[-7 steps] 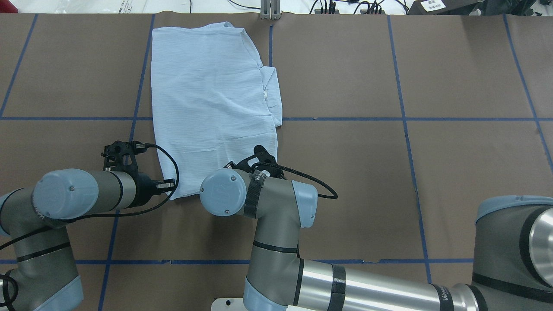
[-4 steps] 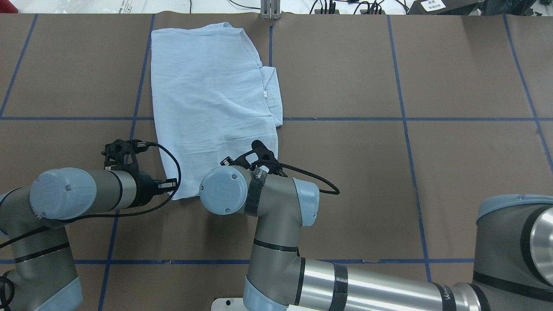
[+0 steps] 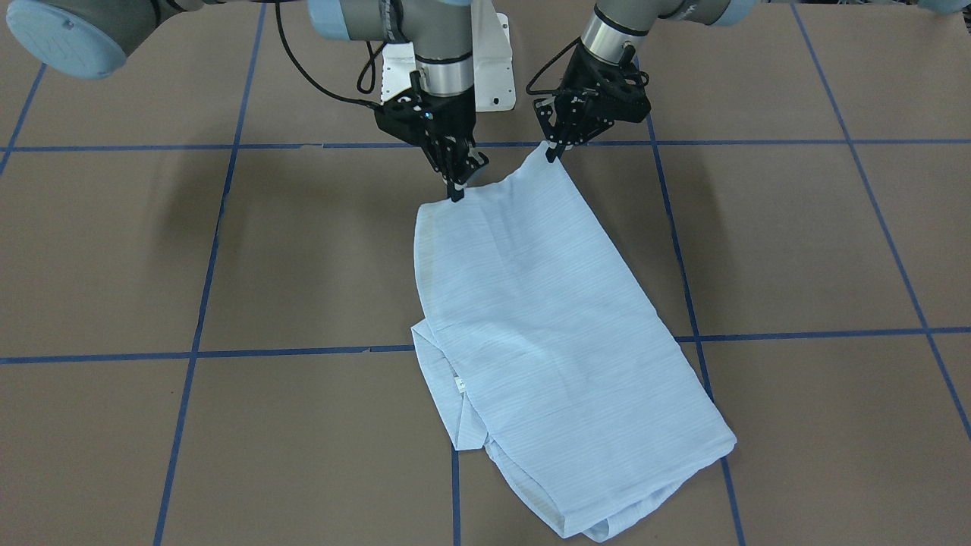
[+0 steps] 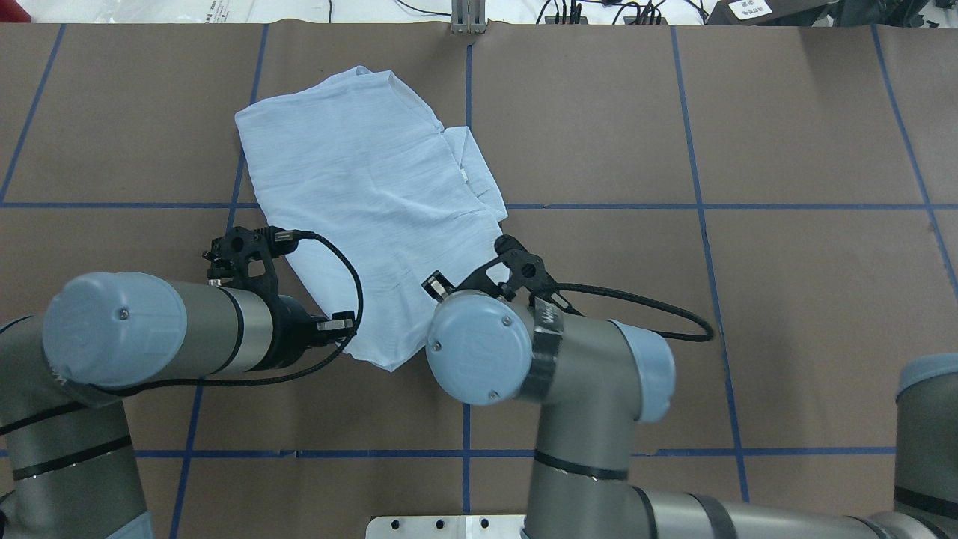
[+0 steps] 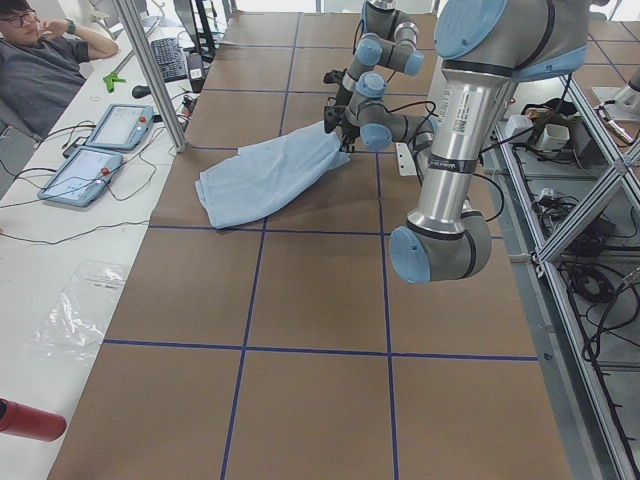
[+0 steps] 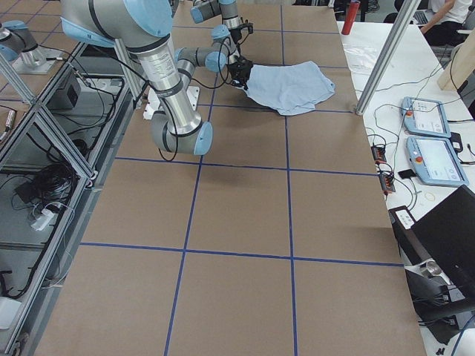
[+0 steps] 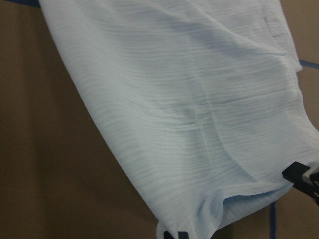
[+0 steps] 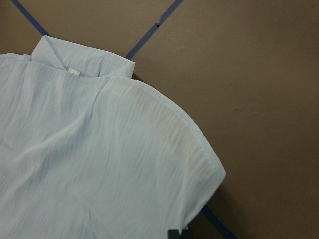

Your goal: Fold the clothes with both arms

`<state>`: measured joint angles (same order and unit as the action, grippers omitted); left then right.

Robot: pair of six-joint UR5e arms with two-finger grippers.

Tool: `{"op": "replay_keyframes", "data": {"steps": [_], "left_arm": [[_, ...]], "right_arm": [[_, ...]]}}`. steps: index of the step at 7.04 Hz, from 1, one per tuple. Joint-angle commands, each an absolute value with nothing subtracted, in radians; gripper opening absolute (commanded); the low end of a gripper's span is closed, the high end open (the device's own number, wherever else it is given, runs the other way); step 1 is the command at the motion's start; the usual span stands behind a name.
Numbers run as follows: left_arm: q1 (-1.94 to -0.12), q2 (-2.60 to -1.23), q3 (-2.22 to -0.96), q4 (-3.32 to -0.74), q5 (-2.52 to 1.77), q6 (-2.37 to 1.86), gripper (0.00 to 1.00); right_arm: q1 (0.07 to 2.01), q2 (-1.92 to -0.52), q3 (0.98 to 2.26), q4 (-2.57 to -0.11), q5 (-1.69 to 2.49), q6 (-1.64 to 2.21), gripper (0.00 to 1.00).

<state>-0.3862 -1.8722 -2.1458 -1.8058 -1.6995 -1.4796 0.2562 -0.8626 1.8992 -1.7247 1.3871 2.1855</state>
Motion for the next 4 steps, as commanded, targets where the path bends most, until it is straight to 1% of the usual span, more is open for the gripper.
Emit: {"op": "replay_keyframes", "data": {"steps": [1, 2, 3, 4], "left_arm": [[-0.248, -1.878, -2.250, -1.770, -1.691, -1.581, 0.00], [-0.176, -1.881, -2.325, -1.681, -1.687, -1.644, 0.00], [-0.145, -1.884, -2.401, -1.590, -1.687, -1.658, 0.00], [-0.146, -1.885, -2.417, -1.566, -1.689, -1.657, 0.00]], "right_arm": [[0.117, -0.917, 2.191, -1.967, 1.295, 2.192, 0.00], [0.085, -0.916, 2.262, -2.043, 1.289, 2.197, 0.00], [0.083, -0.911, 2.282, -2.077, 1.287, 2.197, 0.00], [0.083, -0.899, 2.257, -2.072, 1.285, 2.183, 0.00]]}}
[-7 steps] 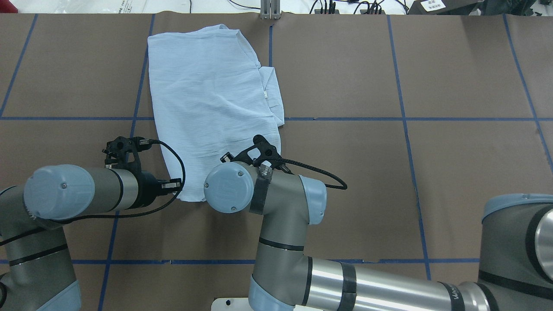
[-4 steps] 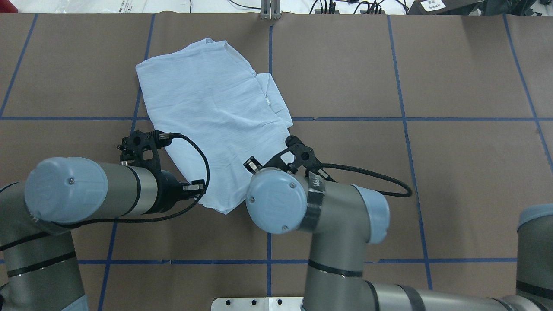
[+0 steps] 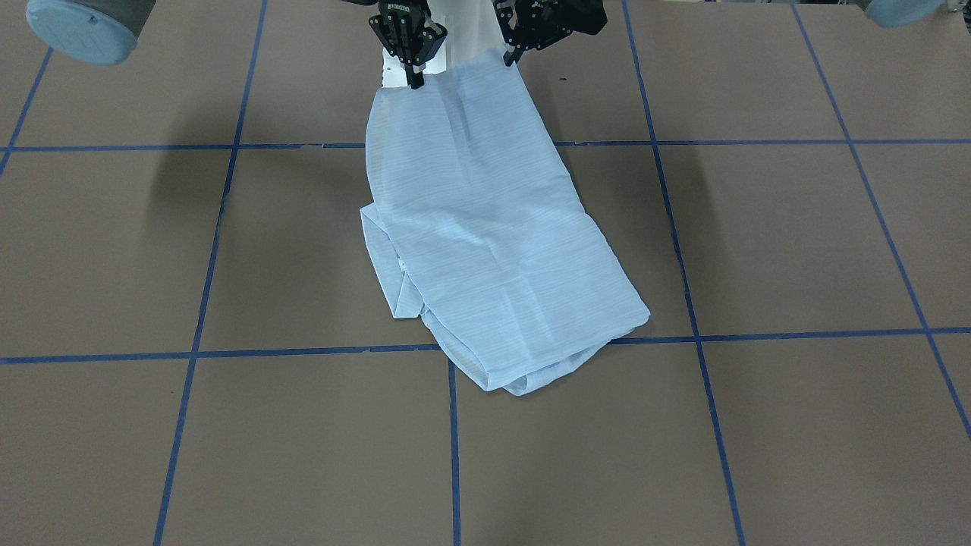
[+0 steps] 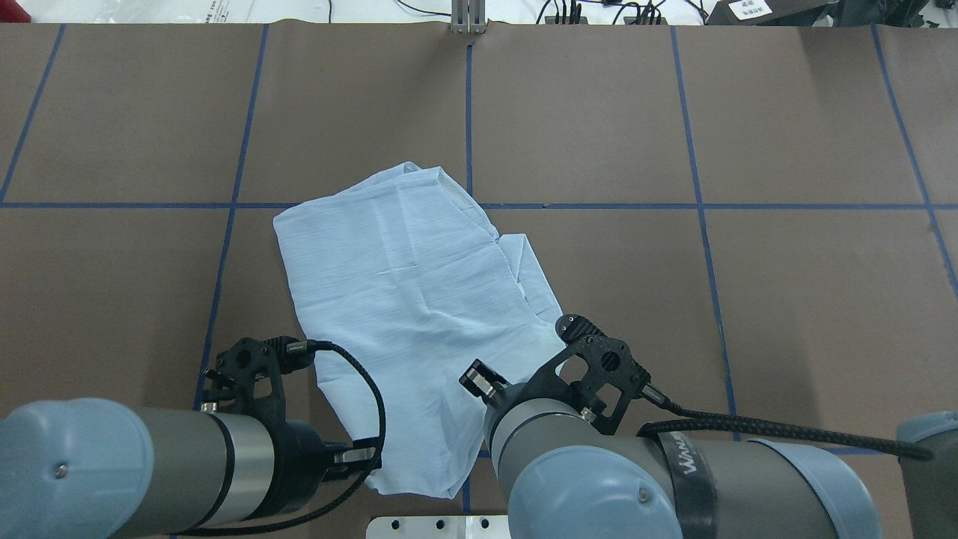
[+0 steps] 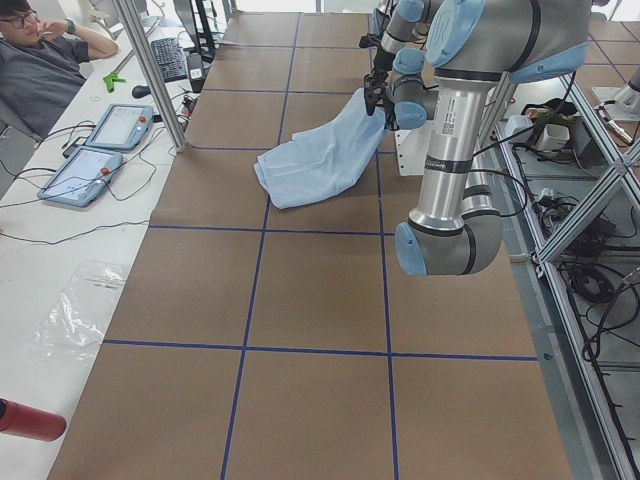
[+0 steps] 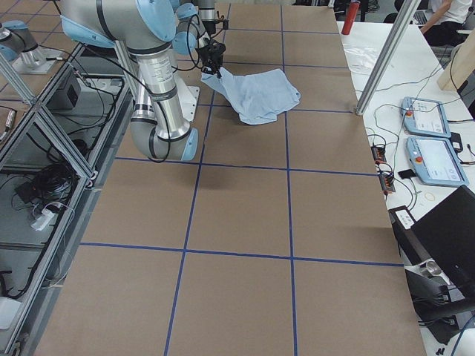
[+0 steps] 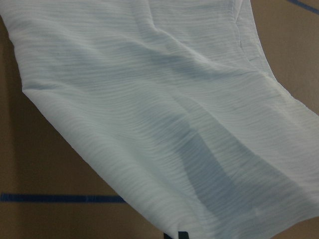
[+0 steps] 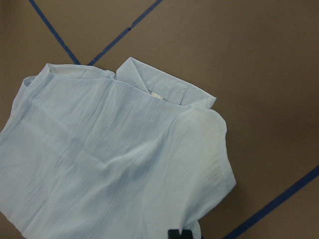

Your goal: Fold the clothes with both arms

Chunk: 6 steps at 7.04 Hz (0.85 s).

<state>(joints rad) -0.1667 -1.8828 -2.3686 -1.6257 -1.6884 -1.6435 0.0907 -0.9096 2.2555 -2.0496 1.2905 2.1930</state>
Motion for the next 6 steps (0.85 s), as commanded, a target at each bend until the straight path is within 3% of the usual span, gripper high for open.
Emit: {"op": "replay_keyframes", "data": {"steps": [1, 6], "left_arm": [[-0.156, -1.888, -2.402, -1.565, -1.690, -1.648, 0.00], [-0.380, -1.913, -2.232, -1.565, -1.692, -1.519, 0.00]], "right_arm": [[0.104, -0.864, 2.188, -2.063, 1.272, 2.137, 0.00], [0.282, -0.774, 1.871, -1.775, 1.270, 1.978, 0.00]]}}
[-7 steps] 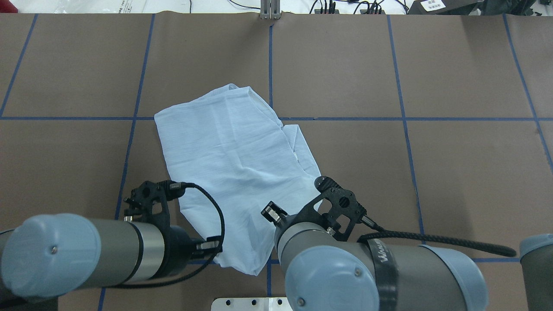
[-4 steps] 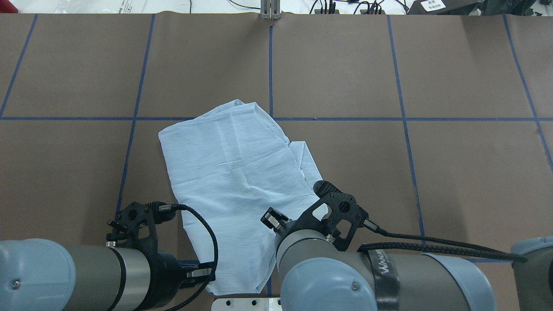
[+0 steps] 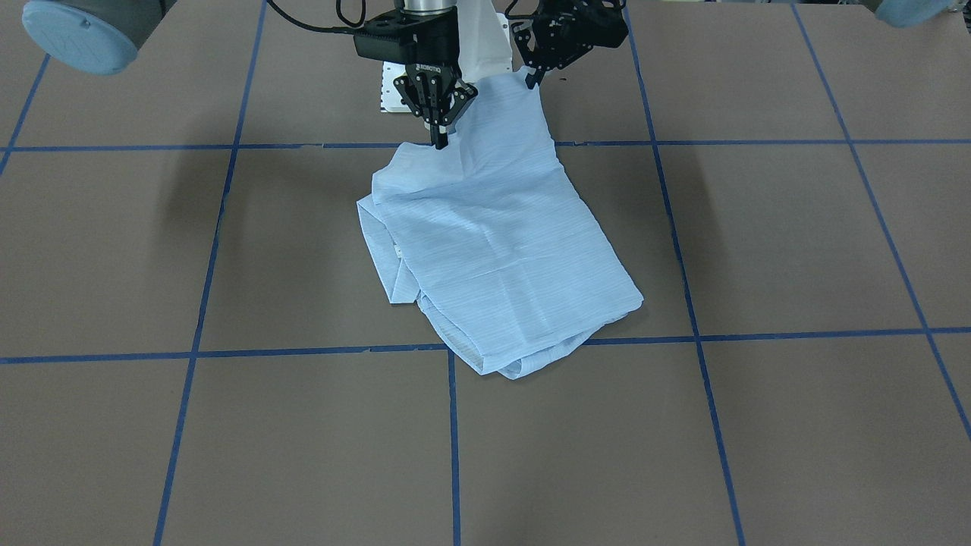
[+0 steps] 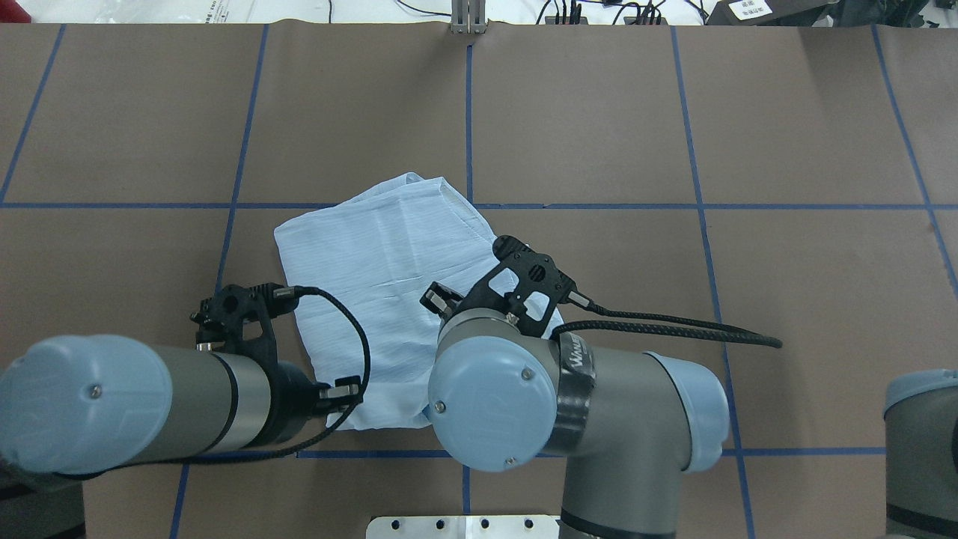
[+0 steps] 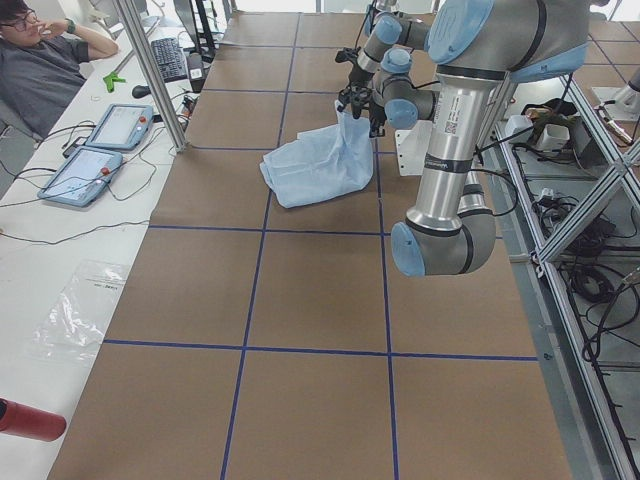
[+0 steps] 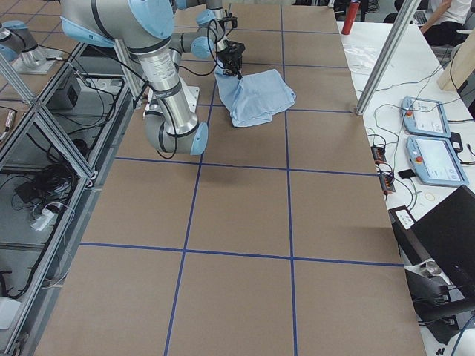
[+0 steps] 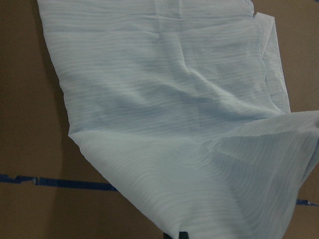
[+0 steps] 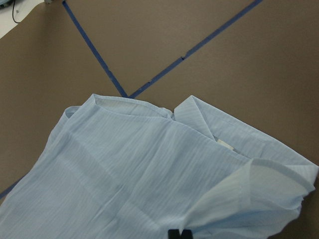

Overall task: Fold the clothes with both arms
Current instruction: 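Fold the held edge with both grippers over toward the collar end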

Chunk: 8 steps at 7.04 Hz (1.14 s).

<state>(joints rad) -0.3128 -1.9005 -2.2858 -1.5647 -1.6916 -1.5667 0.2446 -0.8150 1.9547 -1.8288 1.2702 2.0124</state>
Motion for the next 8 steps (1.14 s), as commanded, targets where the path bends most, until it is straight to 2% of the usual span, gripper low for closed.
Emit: {"op": "replay_keyframes", "data": {"steps": [1, 3, 4, 6, 8], "left_arm": [[-0.447, -1.920, -2.188, -1.566, -1.692, -1.464, 0.00], [-0.565, -1.953, -2.081, -1.572, -1.692, -1.338, 0.00], [-0.612, -1.953, -2.056, -1.577, -1.692, -1.284, 0.00], [-0.653, -1.954, -1.984, -1.613, -1.692, -1.246, 0.00], [-0.675, -1.954, -1.840, -1.757, -1.692, -1.216, 0.00]], "right_arm": [[0.310, -0.721, 1.759, -1.702, 1.267, 1.955, 0.00], [0.383, -0.619, 1.497, -1.549, 1.267, 1.899, 0.00], [0.408, -0.586, 1.408, -1.490, 1.267, 1.863, 0.00], [0.439, -0.519, 1.277, -1.425, 1.267, 1.829, 0.00], [0.454, -0.467, 1.156, -1.341, 1.269, 1.792, 0.00]]}}
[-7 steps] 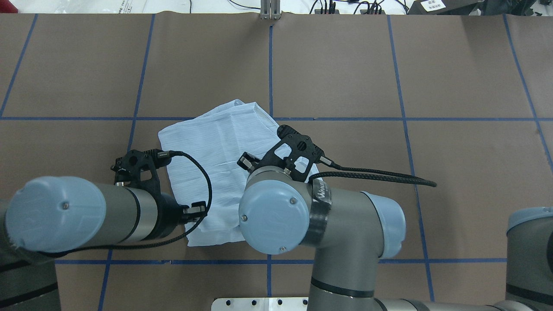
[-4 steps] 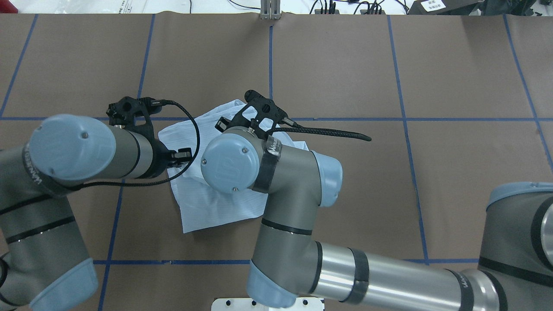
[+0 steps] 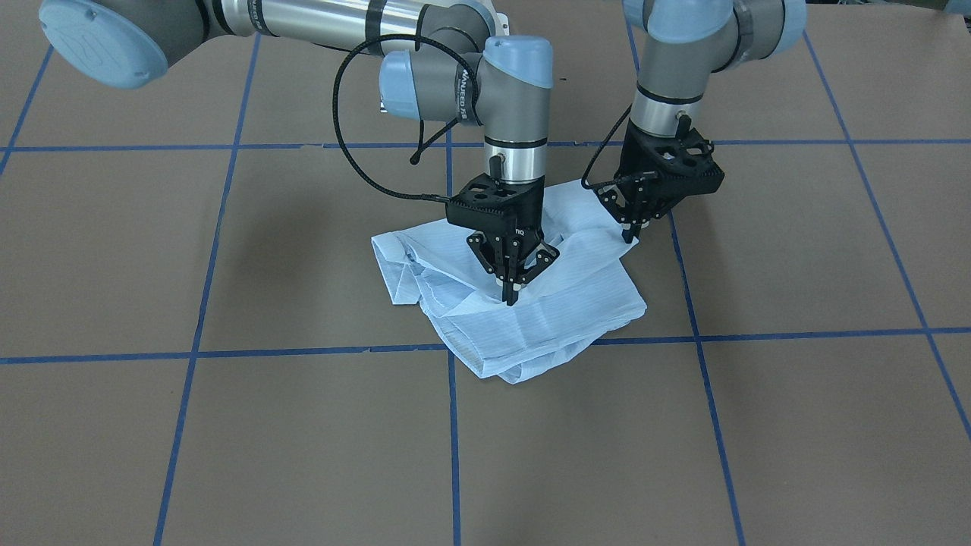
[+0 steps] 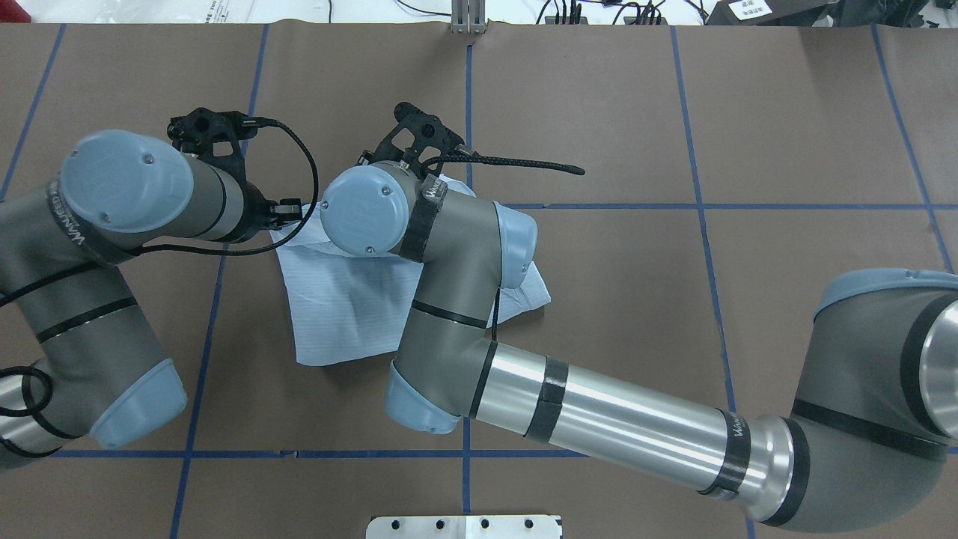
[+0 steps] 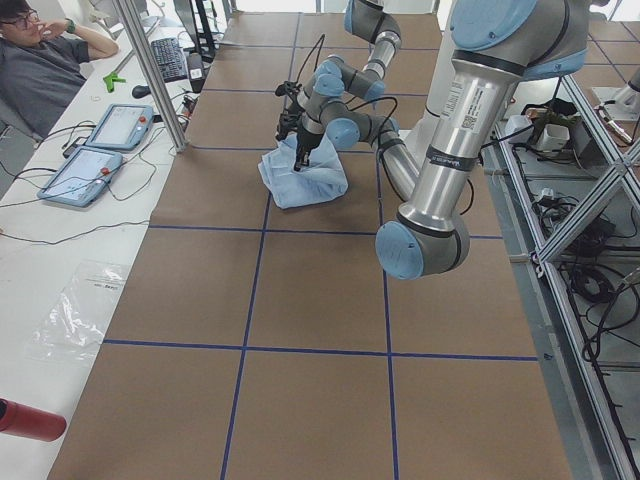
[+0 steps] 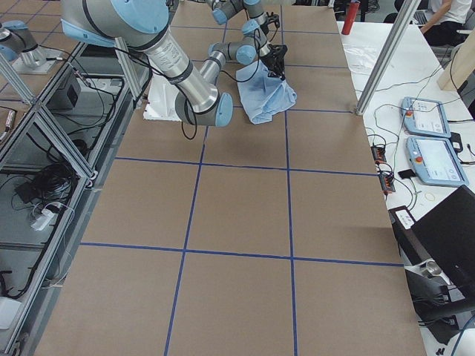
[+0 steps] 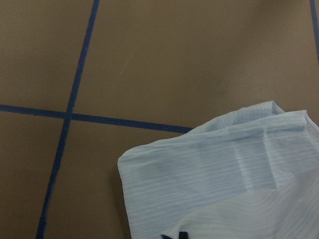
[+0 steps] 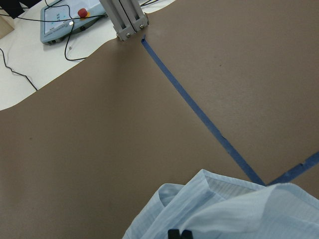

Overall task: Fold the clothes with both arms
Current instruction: 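Fold the held edge with both grippers over toward the collar end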

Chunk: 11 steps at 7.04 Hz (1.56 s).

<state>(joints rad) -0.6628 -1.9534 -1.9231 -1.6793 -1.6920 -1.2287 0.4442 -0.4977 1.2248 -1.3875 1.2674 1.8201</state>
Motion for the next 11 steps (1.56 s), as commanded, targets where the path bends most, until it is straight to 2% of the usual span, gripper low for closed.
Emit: {"op": "replay_keyframes", "data": {"steps": [1, 4, 6, 7, 8, 11], "left_arm": [[-0.687, -1.956, -1.771, -1.832, -1.692, -1.215, 0.00], [-0.742, -2.016, -1.640, -1.893, -1.692, -1.117, 0.00], [-0.761, -2.022, -1.559, -1.983, -1.692, -1.111, 0.00], [-0.761, -2.026, -1.531, -2.009, -1.692, -1.111, 0.29], [-0.764, -2.028, -1.525, -2.014, -1.692, -1.039, 0.99], [-0.857, -2.010, -1.575, -2.046, -1.829, -0.811, 1.00]], "right_arm": [[0.457, -0.465, 1.134, -1.316, 1.269, 1.784, 0.00], [0.469, -0.459, 1.097, -1.298, 1.270, 1.763, 0.00], [0.479, -0.427, 1.004, -1.211, 1.269, 1.763, 0.00], [0.485, -0.425, 1.000, -1.207, 1.270, 1.763, 0.64], [0.500, -0.422, 1.000, -1.207, 1.287, 1.725, 1.00], [0.573, -0.397, 1.012, -1.257, 1.461, 1.628, 1.00]]}}
